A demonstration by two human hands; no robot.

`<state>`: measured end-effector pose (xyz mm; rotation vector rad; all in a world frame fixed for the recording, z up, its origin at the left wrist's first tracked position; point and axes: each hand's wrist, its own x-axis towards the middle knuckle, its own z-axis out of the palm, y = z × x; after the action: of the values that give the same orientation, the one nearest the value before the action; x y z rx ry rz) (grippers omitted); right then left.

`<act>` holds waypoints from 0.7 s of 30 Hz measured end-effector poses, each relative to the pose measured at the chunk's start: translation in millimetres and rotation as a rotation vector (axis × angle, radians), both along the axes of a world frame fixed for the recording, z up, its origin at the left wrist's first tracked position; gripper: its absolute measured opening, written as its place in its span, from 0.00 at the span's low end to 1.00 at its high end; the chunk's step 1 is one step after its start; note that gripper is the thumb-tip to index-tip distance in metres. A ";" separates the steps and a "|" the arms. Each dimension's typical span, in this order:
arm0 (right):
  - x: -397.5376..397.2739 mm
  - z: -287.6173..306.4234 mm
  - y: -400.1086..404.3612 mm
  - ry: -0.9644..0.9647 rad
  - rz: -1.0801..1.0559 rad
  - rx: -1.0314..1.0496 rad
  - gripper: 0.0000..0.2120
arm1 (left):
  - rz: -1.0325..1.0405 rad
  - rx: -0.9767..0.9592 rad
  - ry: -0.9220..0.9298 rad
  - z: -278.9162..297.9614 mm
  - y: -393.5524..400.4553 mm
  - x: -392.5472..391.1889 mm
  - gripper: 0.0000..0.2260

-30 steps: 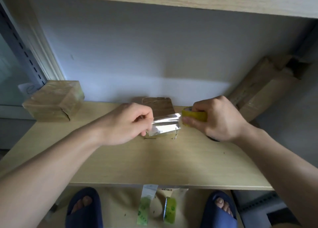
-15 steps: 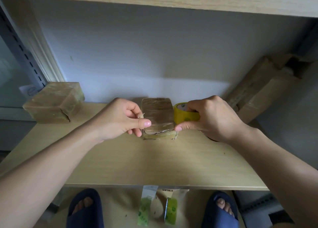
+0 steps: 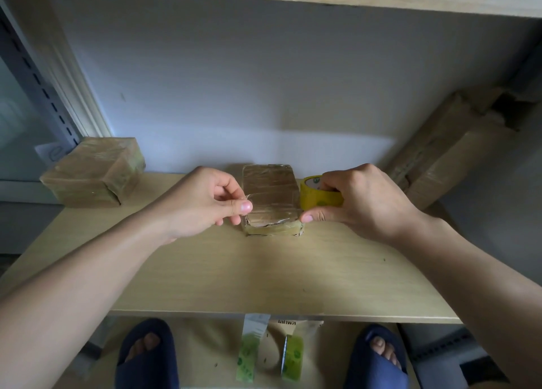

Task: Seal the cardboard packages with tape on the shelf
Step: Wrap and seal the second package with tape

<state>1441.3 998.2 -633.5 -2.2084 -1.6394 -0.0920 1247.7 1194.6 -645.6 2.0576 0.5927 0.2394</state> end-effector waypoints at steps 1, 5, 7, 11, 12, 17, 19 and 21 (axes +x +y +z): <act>-0.7 1.0 0.0 -0.001 -0.004 0.000 0.24 | -0.015 0.007 0.001 0.8 0.4 -0.3 0.05; -1.8 0.1 -0.2 -0.020 -0.019 -0.026 0.26 | -0.071 0.028 0.029 2.4 2.0 -2.6 0.05; 1.5 -1.8 -0.2 -0.017 -0.025 -0.029 0.29 | -0.080 0.026 0.026 3.0 2.7 -3.3 0.04; 8.7 -7.1 -3.3 -0.003 -0.003 0.001 0.34 | -0.090 -0.053 -0.011 0.0 2.4 -4.8 0.04; 8.8 -8.0 -3.6 -0.012 0.005 0.009 0.34 | -0.094 -0.078 -0.024 -1.8 2.3 -5.5 0.04; 13.4 -15.0 -8.8 -0.083 0.108 0.008 0.29 | -0.099 -0.087 -0.069 -10.0 5.5 -8.8 0.04; 14.0 -15.7 -14.1 -0.055 0.167 -0.017 0.25 | -0.103 -0.068 -0.081 -11.8 5.8 -9.3 0.04; 13.4 -14.7 -18.1 -0.070 0.171 -0.020 0.25 | -0.110 -0.042 -0.097 -14.9 4.6 -9.8 0.05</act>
<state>1454.7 980.1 -648.2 -2.0913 -1.8672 -0.1075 1237.9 1199.3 -660.5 2.0181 0.4204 0.2584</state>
